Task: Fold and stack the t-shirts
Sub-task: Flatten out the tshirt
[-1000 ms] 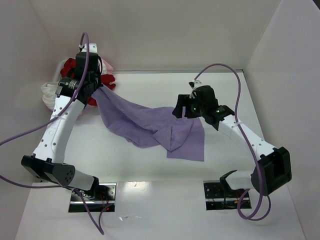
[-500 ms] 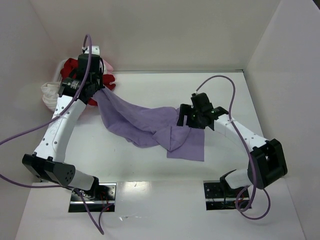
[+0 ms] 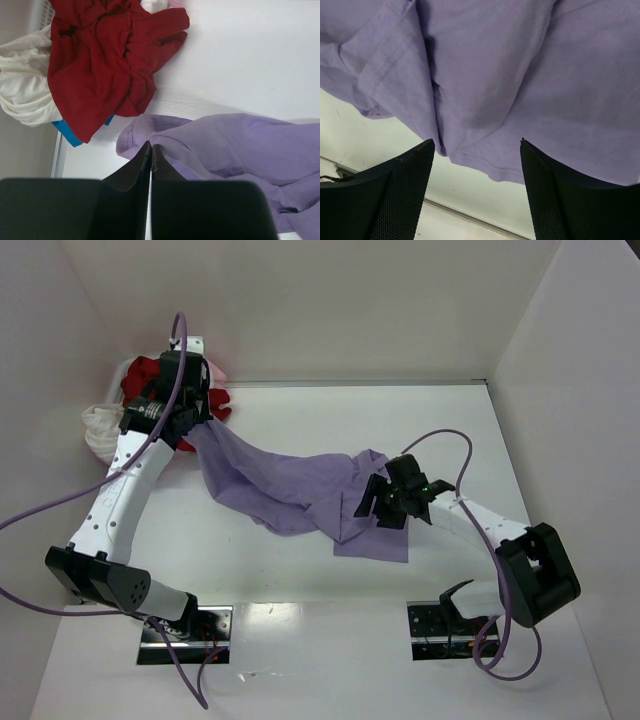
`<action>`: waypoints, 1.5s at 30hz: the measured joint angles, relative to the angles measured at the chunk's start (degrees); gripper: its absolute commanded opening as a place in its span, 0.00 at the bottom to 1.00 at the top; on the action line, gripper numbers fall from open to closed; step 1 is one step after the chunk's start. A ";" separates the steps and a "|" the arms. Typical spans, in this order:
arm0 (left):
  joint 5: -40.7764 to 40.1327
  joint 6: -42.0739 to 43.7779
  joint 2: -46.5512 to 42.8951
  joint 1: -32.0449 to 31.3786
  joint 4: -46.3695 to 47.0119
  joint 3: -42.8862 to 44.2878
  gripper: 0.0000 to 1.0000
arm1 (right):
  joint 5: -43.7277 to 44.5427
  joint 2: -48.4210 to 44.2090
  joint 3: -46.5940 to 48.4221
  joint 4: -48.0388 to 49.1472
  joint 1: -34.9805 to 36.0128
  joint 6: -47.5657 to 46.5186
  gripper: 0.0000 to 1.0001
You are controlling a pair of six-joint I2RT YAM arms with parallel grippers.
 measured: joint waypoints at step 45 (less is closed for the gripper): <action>1.88 0.00 0.00 0.00 1.03 -1.79 0.00 | 3.02 20.96 17.62 7.76 0.00 -1.01 0.07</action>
